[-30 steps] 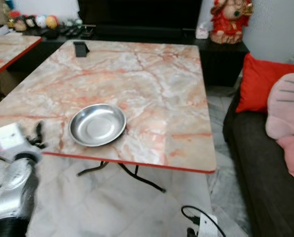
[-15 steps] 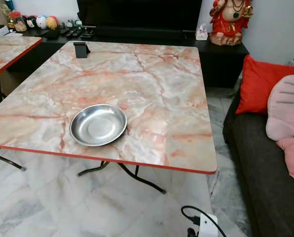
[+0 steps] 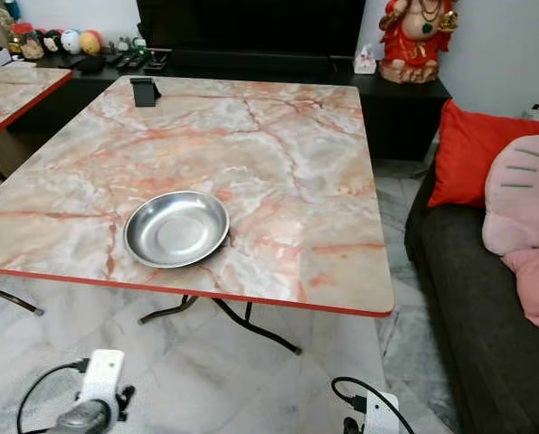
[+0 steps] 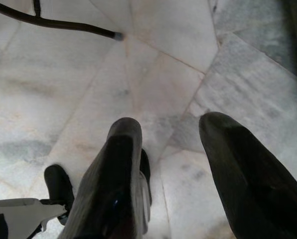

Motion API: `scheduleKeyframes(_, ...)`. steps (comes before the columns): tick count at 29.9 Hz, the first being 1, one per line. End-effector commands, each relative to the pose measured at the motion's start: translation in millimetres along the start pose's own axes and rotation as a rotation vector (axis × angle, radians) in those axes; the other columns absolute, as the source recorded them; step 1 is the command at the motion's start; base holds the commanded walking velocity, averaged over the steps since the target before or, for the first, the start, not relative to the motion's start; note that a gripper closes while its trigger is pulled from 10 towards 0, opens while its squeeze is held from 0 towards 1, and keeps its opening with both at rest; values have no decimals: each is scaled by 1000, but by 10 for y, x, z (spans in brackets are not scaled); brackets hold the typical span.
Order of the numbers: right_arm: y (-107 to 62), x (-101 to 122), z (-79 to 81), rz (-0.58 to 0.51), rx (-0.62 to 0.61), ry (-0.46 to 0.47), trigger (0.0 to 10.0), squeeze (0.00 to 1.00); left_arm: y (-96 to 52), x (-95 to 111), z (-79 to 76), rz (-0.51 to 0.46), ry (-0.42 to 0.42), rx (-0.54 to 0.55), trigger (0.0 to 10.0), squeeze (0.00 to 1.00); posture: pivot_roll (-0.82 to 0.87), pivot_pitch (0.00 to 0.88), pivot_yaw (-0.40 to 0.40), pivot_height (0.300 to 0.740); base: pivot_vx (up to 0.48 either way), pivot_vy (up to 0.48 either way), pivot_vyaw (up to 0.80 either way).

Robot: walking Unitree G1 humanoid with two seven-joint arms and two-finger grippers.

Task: Setting the table

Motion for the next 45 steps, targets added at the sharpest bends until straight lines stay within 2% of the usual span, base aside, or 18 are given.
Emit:
scheduleKeyframes(1, -3, 9, -15, -13, -6, 7, 10000, 0, 3, -28, -55, 9, 56, -41, 10000, 0, -23, 0, 1, 740, 0, 0, 0)
scheduleKeyframes(2, -5, 15, -23, -19, -7, 10, 10000, 0, 2, -51, -112, 15, 89, -65, 10000, 0, -24, 0, 0, 740, 0, 0, 0)
scheduleKeyframes(4, -6, 14, -33, -20, -14, 10, 10000, 0, -2, -97, -153, 27, 94, -85, 10000, 0, -28, 0, 0, 740, 0, 0, 0)
scheduleKeyframes(8, -15, -14, -37, -20, -16, 3, 10000, 0, -21, -208, -172, 42, 57, -84, 10000, 0, -55, 0, 5, 740, 0, 0, 0)
scheduleKeyframes(16, -30, -62, -53, -14, -17, 2, 10000, 0, -36, -275, -227, 53, 48, -103, 10000, 0, -66, 0, 12, 740, 0, 0, 0)
scheduleKeyframes(17, -30, -56, -48, -17, -13, 1, 10000, 0, -35, -275, -233, 54, 26, -102, 10000, 0, -69, 0, 14, 740, 0, 0, 0)
scheduleKeyframes(20, -23, -29, -38, -27, -17, 11, 10000, 0, -24, -243, -190, 52, 35, -80, 10000, 0, -75, 0, 18, 740, 0, 96, 0)
scheduleKeyframes(23, -22, -25, -45, -28, -21, 17, 10000, 0, -22, -241, -129, 50, -23, -52, 10000, 0, -78, 0, 19, 740, 0, 480, 0)
scheduleKeyframes(27, -30, -69, -64, -7, -31, 21, 10000, 0, -46, -354, -47, 85, -11, -31, 10000, 0, -67, 0, 20, 740, 0, 480, 0)
scheduleKeyframes(45, -5, 13, -12, -24, -18, 23, 10000, 0, -26, -261, -45, 57, -38, -10, 10000, 0, -34, 0, 13, 740, 0, 480, 0)
Point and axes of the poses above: a point about 5 cm out from each wrist's last joint towards the gripper, its own y axis pointing out of the wrist towards the gripper, its own x axis along the axis of the wrist's last joint, z = x × y, the point moved 1 cm from there along y, pointing out of the wrist towards the gripper, and after that the axes turned 3 degrees about y, right-handed, at the moved point
